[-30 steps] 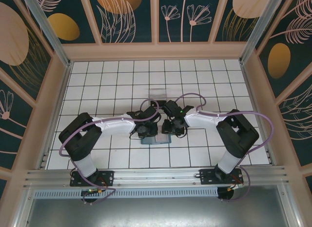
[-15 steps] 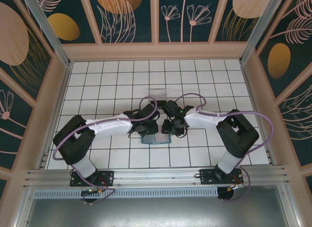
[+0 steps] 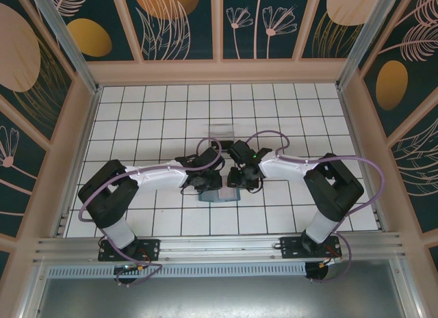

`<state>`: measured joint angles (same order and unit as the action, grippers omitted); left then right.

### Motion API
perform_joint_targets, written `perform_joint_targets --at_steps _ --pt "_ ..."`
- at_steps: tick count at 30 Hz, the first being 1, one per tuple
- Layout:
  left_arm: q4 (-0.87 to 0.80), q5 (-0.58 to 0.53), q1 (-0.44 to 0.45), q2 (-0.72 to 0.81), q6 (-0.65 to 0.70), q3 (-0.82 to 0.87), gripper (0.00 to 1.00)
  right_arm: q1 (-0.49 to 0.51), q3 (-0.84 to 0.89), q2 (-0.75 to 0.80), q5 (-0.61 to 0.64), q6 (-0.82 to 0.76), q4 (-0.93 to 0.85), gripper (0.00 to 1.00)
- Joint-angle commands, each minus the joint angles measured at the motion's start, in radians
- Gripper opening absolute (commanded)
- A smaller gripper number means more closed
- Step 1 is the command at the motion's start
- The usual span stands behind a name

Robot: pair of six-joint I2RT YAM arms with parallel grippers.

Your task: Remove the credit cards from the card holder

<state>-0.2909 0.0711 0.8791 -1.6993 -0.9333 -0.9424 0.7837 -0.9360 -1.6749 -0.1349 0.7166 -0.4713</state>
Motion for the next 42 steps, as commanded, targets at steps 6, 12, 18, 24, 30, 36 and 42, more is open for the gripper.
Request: perform_joint_targets --at_steps 6,12,18,24,30,36,42 --pt "-0.007 0.008 0.003 -0.048 0.007 0.009 0.24 0.006 0.007 0.005 0.023 0.014 -0.056 0.45" --pt "-0.036 -0.014 0.001 -0.062 0.021 -0.001 0.24 0.006 0.008 0.015 0.026 0.020 -0.060 0.45" --pt "-0.059 -0.032 0.002 -0.053 0.025 -0.006 0.20 0.005 0.011 0.015 0.033 0.022 -0.062 0.45" --pt "-0.070 -0.039 0.003 -0.045 0.027 -0.010 0.17 0.005 0.018 0.012 0.036 0.023 -0.067 0.44" --pt "-0.083 -0.048 0.002 -0.040 0.028 -0.013 0.14 0.002 0.022 0.019 0.038 0.029 -0.068 0.48" --pt "-0.091 -0.056 0.003 -0.036 0.028 -0.015 0.12 0.002 0.030 0.028 0.041 0.036 -0.068 0.48" --pt "-0.101 -0.069 0.003 -0.024 0.030 -0.018 0.11 -0.001 0.042 0.027 0.039 0.038 -0.060 0.45"
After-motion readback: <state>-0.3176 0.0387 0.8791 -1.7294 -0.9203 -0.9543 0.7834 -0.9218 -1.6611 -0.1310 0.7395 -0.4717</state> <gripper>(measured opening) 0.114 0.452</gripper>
